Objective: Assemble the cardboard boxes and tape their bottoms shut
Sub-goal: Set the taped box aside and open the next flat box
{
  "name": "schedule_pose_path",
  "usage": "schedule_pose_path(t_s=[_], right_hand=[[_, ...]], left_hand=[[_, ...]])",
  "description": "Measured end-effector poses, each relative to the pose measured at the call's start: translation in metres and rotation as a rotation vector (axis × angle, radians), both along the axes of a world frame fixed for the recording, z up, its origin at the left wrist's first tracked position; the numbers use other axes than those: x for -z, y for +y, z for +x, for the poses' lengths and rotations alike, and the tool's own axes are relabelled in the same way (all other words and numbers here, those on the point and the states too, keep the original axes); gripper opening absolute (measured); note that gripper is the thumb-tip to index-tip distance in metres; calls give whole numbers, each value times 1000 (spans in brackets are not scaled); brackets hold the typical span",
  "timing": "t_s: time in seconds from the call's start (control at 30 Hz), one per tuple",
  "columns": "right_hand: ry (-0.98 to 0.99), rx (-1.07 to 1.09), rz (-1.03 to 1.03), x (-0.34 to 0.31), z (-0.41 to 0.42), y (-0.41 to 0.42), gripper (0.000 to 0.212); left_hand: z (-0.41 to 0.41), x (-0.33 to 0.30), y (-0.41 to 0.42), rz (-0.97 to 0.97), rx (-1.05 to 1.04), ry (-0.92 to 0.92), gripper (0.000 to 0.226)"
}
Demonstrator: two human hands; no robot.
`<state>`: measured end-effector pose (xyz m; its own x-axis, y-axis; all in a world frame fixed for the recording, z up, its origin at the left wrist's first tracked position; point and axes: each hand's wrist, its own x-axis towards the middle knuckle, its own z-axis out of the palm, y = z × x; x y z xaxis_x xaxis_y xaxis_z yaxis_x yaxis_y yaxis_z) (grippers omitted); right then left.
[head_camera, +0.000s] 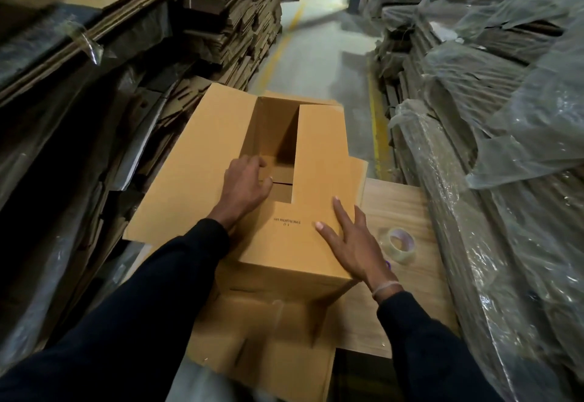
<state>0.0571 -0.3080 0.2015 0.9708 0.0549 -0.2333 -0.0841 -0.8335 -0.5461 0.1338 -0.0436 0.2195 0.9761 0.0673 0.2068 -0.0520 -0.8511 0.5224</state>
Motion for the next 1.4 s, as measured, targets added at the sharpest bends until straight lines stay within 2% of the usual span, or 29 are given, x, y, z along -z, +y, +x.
schedule_pose_path(t_s=[0.13, 0.23, 0.33, 0.43, 0.53, 0.6, 0.73, 0.83, 0.9, 1.0, 1.17, 1.3, 1.33, 1.4], right_hand=[[23, 1, -3, -2, -10, 5, 86], [-76, -72, -178, -11, 13, 16, 83], [-209, -421, -210, -24, 59, 46, 63], [-151, -788, -279, -33, 99, 85, 64], [-22, -852, -383, -47, 120, 107, 70], [-33, -821, -413, -59, 127, 109, 69], [-144, -846, -510, -81, 137, 111, 60], [-95, -839, -550, -99, 143, 113, 47], [-41, -837, -544, -110, 145, 109, 38], [-26, -862, -531, -126, 144, 99, 40], [-78, -778, -542, -156, 139, 68, 43], [-92, -692, -759, -164, 132, 44, 33], [-73, -665, -816, -164, 130, 37, 37], [14, -587, -843, -162, 128, 20, 58]], left_hand=[[21, 7, 7, 190, -42, 49, 44], [29, 19, 14, 258, -73, 138, 49], [34, 17, 18, 99, -85, 121, 49], [41, 9, 36, -126, -72, 216, 52], [39, 8, 60, -340, 32, 375, 68], [33, 9, 71, -460, 58, 398, 76], [27, 6, 78, -512, 143, 372, 50], [29, 16, 86, -387, 239, 386, 44], [34, 27, 90, -212, 290, 385, 52], [32, 21, 79, 2, 303, 326, 61], [32, 17, 69, 213, 273, 275, 71], [30, 15, 64, 253, 249, 298, 77], [28, 14, 65, 244, 244, 306, 77], [30, 19, 69, 173, 253, 310, 73]])
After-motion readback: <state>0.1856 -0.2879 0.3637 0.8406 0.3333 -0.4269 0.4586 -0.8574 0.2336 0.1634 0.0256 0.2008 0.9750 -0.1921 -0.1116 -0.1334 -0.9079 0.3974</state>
